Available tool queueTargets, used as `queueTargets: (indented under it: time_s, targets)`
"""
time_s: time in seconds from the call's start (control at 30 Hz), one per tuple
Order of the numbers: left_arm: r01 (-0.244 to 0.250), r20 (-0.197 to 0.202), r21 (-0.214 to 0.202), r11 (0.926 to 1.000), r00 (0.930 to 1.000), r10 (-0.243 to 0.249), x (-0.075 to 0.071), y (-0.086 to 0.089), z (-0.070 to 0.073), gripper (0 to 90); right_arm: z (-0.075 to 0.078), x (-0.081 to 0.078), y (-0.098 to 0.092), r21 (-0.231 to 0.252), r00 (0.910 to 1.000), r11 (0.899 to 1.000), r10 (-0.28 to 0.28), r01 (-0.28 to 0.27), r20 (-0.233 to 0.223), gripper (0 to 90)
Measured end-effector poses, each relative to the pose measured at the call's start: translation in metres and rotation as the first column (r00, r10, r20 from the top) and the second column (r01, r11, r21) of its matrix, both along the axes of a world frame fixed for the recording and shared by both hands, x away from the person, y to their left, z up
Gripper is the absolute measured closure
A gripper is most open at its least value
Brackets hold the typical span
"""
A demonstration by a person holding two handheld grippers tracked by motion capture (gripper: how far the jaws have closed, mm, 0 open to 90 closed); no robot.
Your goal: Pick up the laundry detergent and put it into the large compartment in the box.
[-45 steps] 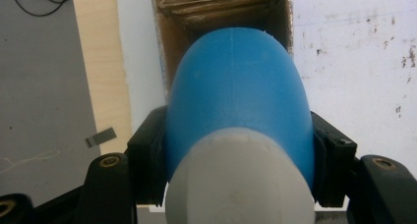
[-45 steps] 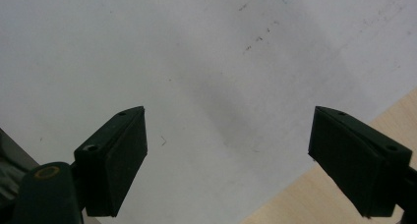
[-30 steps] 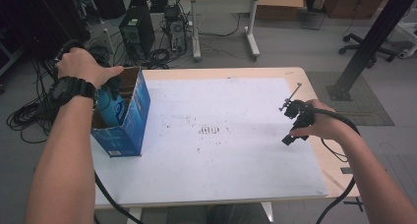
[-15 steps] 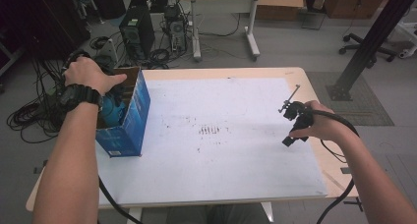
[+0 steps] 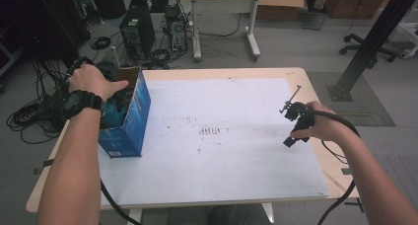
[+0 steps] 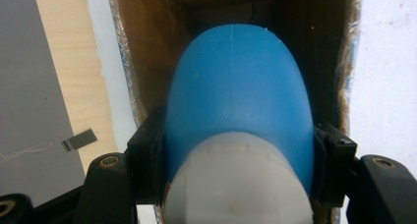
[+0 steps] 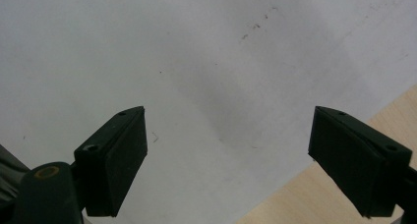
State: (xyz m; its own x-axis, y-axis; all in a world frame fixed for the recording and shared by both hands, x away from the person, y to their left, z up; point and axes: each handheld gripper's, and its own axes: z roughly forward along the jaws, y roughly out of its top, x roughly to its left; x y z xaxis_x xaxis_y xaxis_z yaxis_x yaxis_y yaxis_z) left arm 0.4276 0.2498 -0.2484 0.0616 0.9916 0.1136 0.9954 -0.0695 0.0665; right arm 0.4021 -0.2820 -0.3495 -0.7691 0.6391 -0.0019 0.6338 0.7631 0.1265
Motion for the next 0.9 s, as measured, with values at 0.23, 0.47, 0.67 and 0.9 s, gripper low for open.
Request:
queueTargets:
  time_s: [0.23, 0.47, 0.67, 0.9]
  targets:
    - [0.008, -0.006, 0.003, 1.0000, 1.0000, -0.008, 0.000, 0.000, -0.007, 38.0, -0.002, 0.000, -0.001, -0.004, 1.0000, 1.000, 0.000, 0.000, -0.002, 14.6]
    - [0.014, -0.010, 0.003, 0.9999, 0.9998, -0.014, 0.001, 0.000, -0.013, 37.9, -0.001, 0.000, 0.000, -0.004, 1.0000, 1.000, -0.002, 0.002, -0.002, 14.5]
    - [0.016, -0.013, -0.005, 0.9999, 0.9998, -0.016, 0.001, 0.002, -0.019, 37.9, -0.002, 0.000, -0.002, -0.006, 1.0000, 1.000, -0.003, 0.003, -0.004, 14.5]
    - [0.021, -0.017, -0.006, 0.9998, 0.9996, -0.021, 0.000, 0.004, -0.025, 37.9, -0.002, 0.000, 0.000, -0.009, 1.0000, 1.000, -0.003, 0.003, -0.006, 14.5]
